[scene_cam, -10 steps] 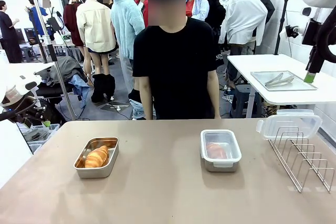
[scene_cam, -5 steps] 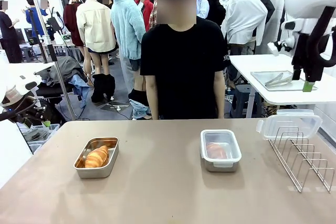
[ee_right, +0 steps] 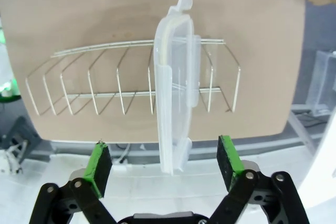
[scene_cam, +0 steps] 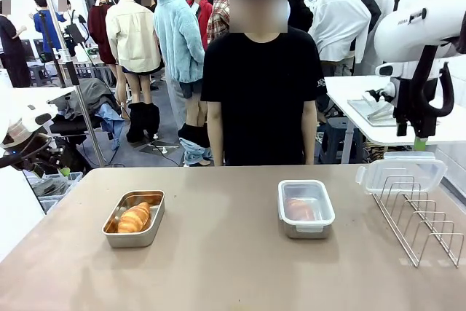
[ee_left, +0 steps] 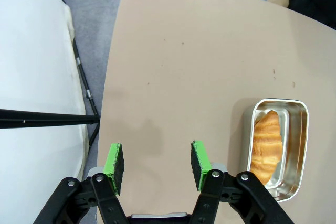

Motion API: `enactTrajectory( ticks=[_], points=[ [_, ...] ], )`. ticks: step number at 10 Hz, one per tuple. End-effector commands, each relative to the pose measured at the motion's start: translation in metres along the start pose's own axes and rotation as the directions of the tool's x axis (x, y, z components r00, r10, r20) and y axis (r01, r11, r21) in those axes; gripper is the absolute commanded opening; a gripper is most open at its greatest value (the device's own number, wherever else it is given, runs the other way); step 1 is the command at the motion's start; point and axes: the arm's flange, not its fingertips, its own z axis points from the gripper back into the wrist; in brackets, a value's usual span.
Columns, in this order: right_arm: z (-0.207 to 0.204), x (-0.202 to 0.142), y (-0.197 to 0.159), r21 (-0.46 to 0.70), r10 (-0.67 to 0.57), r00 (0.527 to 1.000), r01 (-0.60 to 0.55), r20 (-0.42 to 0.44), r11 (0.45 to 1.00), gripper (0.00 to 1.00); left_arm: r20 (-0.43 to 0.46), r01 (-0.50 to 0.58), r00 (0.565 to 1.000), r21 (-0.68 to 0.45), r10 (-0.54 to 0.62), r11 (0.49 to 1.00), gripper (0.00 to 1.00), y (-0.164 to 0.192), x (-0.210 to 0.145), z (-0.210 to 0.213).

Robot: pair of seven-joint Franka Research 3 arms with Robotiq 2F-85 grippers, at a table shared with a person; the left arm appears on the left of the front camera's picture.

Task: Place the bread in airtight containers.
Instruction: Pick up one Airtight Container lid and hand it to the human.

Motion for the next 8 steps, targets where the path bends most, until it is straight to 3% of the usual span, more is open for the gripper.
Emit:
enactTrajectory(
  ticks=[1, 5, 8],
  points=[
    [-0.013, 0.008, 0.002, 0.002, -0.084, 0.996, 0.084, 0.041, 0.996, 1.0, 0.002, -0.011, 1.0, 0.015, 0.011, 1.0, 0.67, 0.0, 0.0, 0.001],
    [-0.044, 0.008, -0.003, -0.058, -0.067, 0.995, 0.071, 0.073, 0.996, 1.0, 0.002, -0.011, 1.0, 0.015, 0.011, 1.0, 0.67, 0.0, 0.0, 0.001],
    [-0.068, 0.011, -0.016, -0.051, -0.102, 0.994, 0.104, 0.038, 0.993, 1.0, 0.002, -0.011, 1.0, 0.015, 0.011, 1.0, 0.67, 0.0, 0.0, 0.001]
  ],
)
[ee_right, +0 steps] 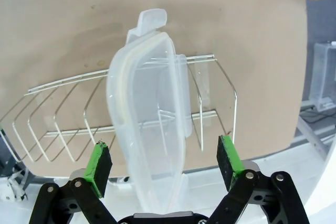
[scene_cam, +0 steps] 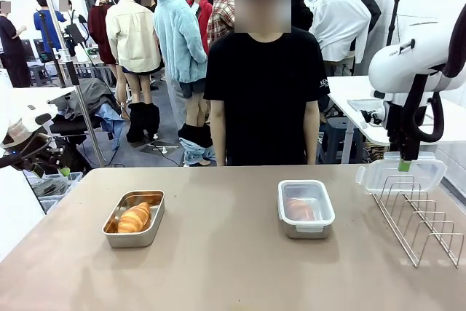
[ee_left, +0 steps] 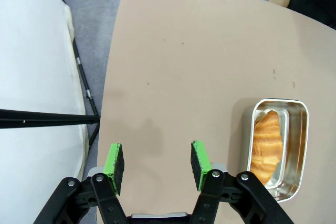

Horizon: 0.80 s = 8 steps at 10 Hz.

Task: Place the bread in airtight containers.
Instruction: Pick up one Airtight Container lid and hand it to the human.

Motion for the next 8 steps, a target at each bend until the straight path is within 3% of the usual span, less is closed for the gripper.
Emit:
enactTrajectory(
  ticks=[1, 3, 8],
  points=[
    [-0.012, 0.0048, -0.0039, 0.004, -0.007, 1.0, 0.007, -0.015, 1.0, 1.0, 0.002, -0.011, 1.0, 0.015, 0.011, 1.0, 0.67, 0.0005, 0.0002, 0.0007],
    [-0.0147, 0.0055, -0.0083, 0.006, -0.019, 0.999, 0.019, -0.034, 1.0, 1.0, 0.002, -0.011, 1.0, 0.015, 0.011, 1.0, 0.67, 0.0005, 0.0002, 0.0007],
    [-0.0139, 0.0049, -0.0138, 0.007, -0.032, 0.999, 0.032, -0.026, 0.999, 0.0, 0.002, -0.011, 1.0, 0.015, 0.011, 1.0, 0.67, 0.0005, 0.0002, 0.0007]
  ],
)
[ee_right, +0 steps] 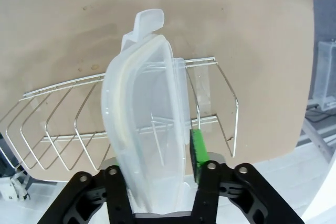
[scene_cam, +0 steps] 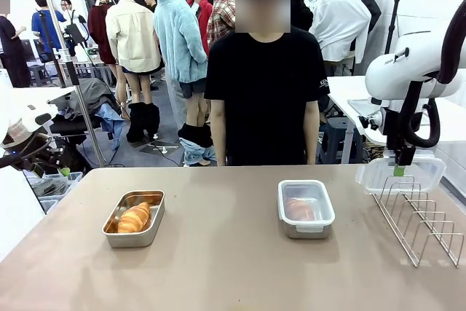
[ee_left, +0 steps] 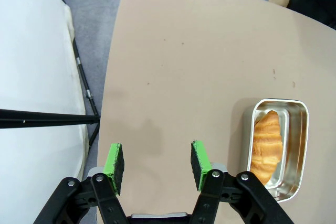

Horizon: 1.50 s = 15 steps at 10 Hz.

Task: Place the bread in airtight containers.
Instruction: Pick up one Airtight Container lid and hand it to the human, then release when the human grabs the Airtight Container lid.

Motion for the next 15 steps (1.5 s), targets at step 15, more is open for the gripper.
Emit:
enactTrajectory(
  ticks=[15],
  points=[
    [0.072, 0.001, 0.015, -0.107, -0.021, 1.0, 0.022, 0.003, 0.994, 0.0, 0.002, -0.011, 1.0, 0.015, 0.011, 1.0, 0.67, 0.0, 0.0, 0.001]
  ],
)
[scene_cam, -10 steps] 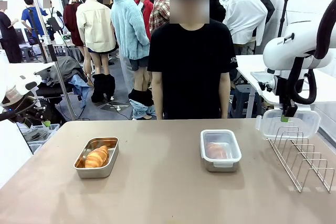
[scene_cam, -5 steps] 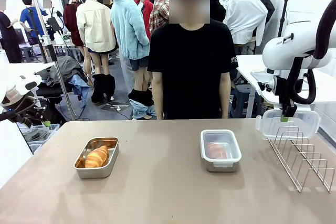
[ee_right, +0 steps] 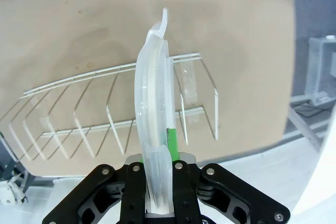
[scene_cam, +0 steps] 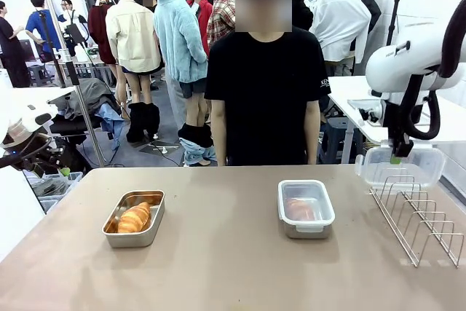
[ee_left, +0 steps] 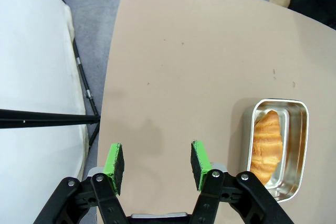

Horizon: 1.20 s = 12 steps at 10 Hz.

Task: Place the bread in airtight containers.
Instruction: Release when the human grabs the Airtight Container lid.

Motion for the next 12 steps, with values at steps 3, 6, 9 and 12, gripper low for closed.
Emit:
enactTrajectory(
  ticks=[3, 6, 9, 12],
  points=[
    [0.112, 0.029, 0.015, -0.106, 0.019, 0.999, -0.024, -0.044, 0.994, 0.0, 0.002, -0.011, 1.0, 0.015, 0.011, 1.0, 0.67, 0.0, 0.0, 0.001],
    [0.161, 0.052, -0.032, 0.002, -0.381, 0.905, 0.388, 0.188, 0.922, 0.0, 0.002, -0.011, 1.0, 0.015, 0.011, 1.0, 0.67, 0.0, 0.0, 0.001],
    [0.161, 0.084, -0.084, 0.211, -0.646, 0.699, 0.611, 0.308, 0.763, 0.0, 0.002, -0.011, 1.0, 0.015, 0.011, 1.0, 0.67, 0.0, 0.0, 0.001],
    [0.139, 0.096, -0.1, 0.278, -0.72, 0.639, 0.664, 0.27, 0.694, 0.0, 0.002, -0.011, 1.0, 0.015, 0.011, 1.0, 0.67, 0.0, 0.0, 0.001]
  ],
)
